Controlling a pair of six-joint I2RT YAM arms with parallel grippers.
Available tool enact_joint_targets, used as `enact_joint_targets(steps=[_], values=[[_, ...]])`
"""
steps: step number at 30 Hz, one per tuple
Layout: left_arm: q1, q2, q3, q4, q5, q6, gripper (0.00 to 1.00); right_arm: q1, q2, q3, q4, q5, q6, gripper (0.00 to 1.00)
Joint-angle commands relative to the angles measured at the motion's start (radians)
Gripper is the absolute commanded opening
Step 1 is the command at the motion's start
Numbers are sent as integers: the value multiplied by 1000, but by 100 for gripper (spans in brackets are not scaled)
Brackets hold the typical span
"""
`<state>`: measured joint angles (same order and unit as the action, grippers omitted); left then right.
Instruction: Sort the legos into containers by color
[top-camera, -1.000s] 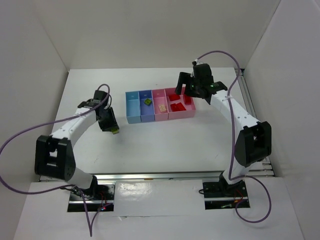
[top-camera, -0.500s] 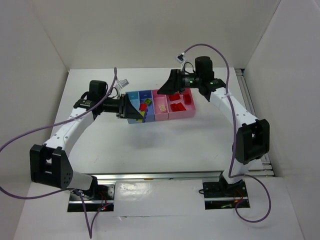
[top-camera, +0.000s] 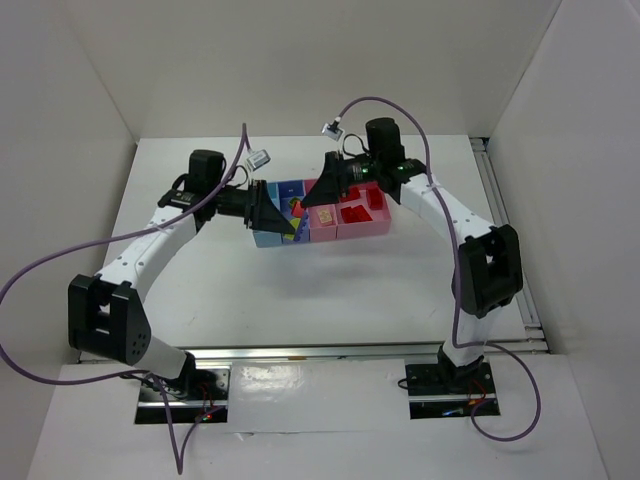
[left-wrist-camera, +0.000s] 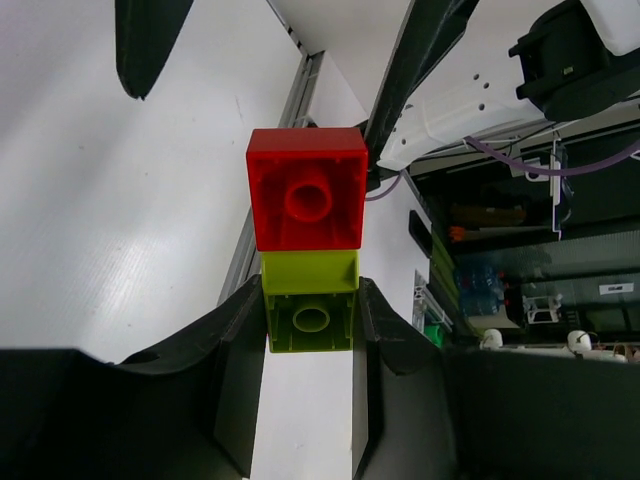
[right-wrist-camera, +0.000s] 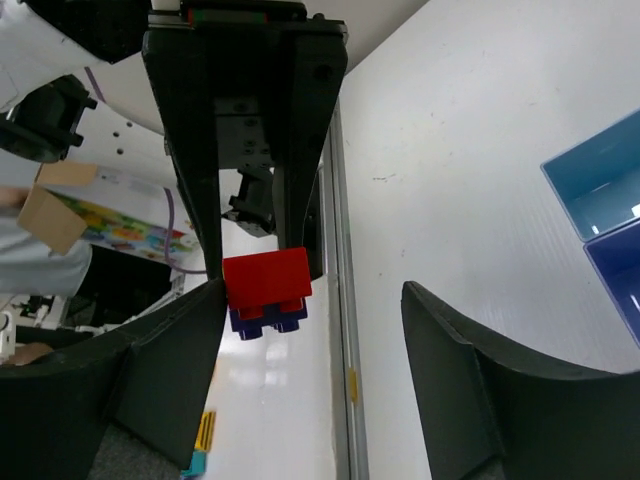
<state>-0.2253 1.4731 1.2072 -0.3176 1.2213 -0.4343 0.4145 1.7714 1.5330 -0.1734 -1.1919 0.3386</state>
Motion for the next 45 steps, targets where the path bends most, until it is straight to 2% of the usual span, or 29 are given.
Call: enact_joint_targets(steps=[1, 3, 9, 10, 16, 17, 19, 25, 31, 34, 35, 37, 38, 39, 41, 45], values=[[-3, 3, 37, 49, 55, -4, 0, 6, 23, 44, 45, -67, -6, 76], [-3, 3, 37, 58, 55, -4, 0, 6, 23, 44, 45, -90, -6, 70], [-13, 21, 37, 58, 46, -14, 0, 26, 43, 62, 45, -141, -6, 68], [-13, 21, 37, 58, 46, -14, 0, 26, 43, 62, 45, -141, -6, 62], [-13, 30, 37, 58, 37, -14, 0, 37, 53, 81, 45, -152, -6, 48], [-13, 30, 37, 58, 37, -14, 0, 37, 53, 81, 45, -152, -6, 41], [-13, 30, 28, 58, 27, -14, 0, 37, 53, 90, 54, -140, 3, 37], [-31, 30, 8, 58, -2, -14, 0, 46, 53, 99, 78, 21, 89, 24], [-31, 39, -1, 58, -22, -14, 0, 46, 17, 58, 181, 170, 188, 24], [-31, 39, -12, 49, -31, -14, 0, 20, -25, 27, 164, 323, 198, 24], [-31, 27, -23, 49, -43, -14, 0, 4, -38, 27, 134, 460, 198, 24], [-19, 15, -50, 37, -57, -14, 0, -5, -62, 18, 80, 602, 177, 24], [-5, 1, -73, 28, -66, -14, 0, -5, -63, 30, -2, 696, 168, 24], [6, -11, -83, 28, -75, -14, 0, -5, -63, 48, -43, 859, 157, 24], [44, -22, -98, 18, -85, -14, 0, -5, -33, 71, -147, 1066, 157, 24], [92, -33, -98, -15, -129, -14, 0, -25, 22, 116, -215, 1230, 134, 24]])
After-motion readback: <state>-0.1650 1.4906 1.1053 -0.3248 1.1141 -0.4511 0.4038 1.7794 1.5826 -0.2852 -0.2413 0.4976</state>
